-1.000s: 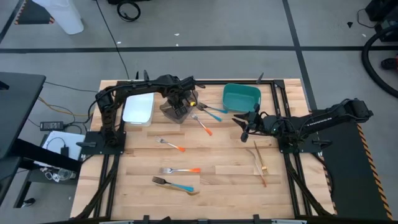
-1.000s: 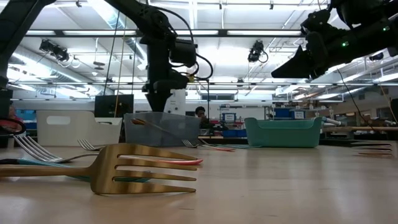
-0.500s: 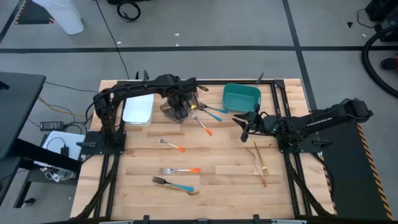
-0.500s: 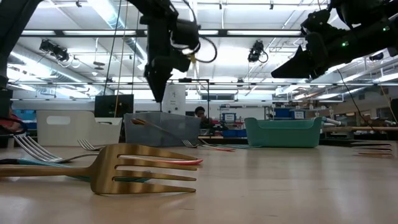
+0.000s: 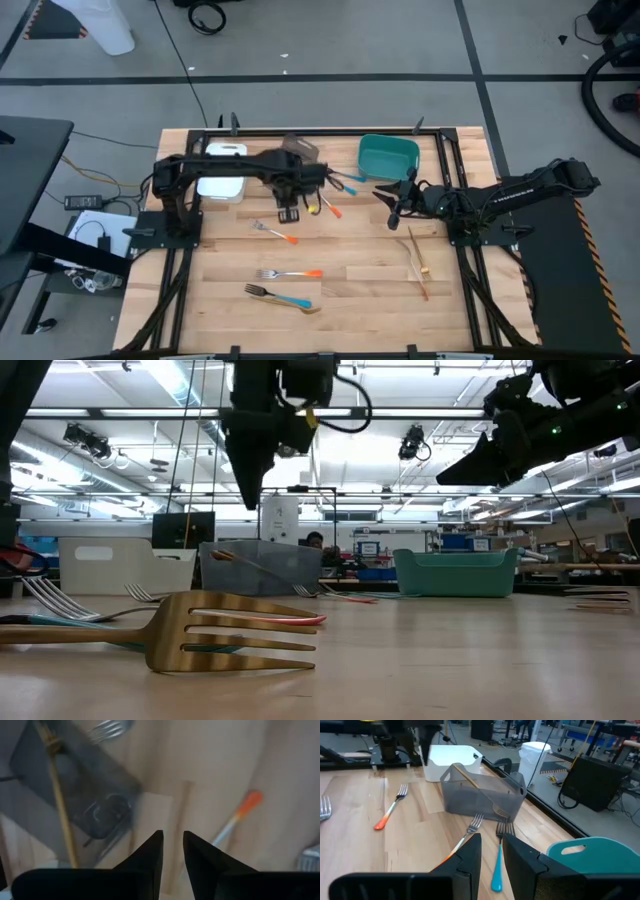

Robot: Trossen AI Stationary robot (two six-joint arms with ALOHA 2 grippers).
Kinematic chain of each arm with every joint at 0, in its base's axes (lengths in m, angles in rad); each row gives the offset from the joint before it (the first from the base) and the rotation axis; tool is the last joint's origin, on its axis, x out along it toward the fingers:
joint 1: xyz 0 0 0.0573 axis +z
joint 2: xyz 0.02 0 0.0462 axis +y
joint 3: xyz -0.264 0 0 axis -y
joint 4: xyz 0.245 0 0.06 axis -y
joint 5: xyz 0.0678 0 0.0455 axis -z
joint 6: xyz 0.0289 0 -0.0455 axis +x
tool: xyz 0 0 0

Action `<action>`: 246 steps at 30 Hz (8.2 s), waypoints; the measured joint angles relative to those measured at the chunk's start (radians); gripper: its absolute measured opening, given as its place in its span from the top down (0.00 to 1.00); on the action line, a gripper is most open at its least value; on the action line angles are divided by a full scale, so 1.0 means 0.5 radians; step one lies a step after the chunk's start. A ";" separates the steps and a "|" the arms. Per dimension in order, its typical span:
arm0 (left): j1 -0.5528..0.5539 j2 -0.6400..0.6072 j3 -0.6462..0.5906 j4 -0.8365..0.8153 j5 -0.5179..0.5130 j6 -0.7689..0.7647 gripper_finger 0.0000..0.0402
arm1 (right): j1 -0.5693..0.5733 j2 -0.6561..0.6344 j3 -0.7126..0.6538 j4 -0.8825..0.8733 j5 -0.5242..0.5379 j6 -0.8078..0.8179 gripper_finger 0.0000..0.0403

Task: Sort silverware by color (type)
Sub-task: Put the middle orange fork into the green bin, then put the center orange fork into the green bin

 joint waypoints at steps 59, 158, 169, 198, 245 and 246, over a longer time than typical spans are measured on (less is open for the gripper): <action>-0.240 -0.430 -1.508 1.228 0.149 0.361 0.79 | 0.002 0.000 0.000 0.103 -0.100 -0.152 0.78; -0.266 -0.232 -1.138 1.119 0.140 0.142 0.98 | 0.031 0.000 0.000 0.035 -0.044 -0.037 0.78; -0.108 -0.213 -0.855 1.169 0.188 0.103 0.98 | 0.031 0.000 0.000 0.046 -0.040 -0.005 0.78; 0.254 0.027 -0.152 1.337 0.154 0.291 0.98 | 0.162 0.420 0.451 -0.515 0.354 -0.320 0.77; 0.342 0.082 -0.156 1.627 0.772 -0.228 0.97 | 0.098 1.341 0.924 0.155 1.149 -3.144 0.65; 0.342 0.082 -0.156 1.630 0.777 -0.228 0.97 | 0.098 1.341 0.924 0.156 1.149 -3.159 0.66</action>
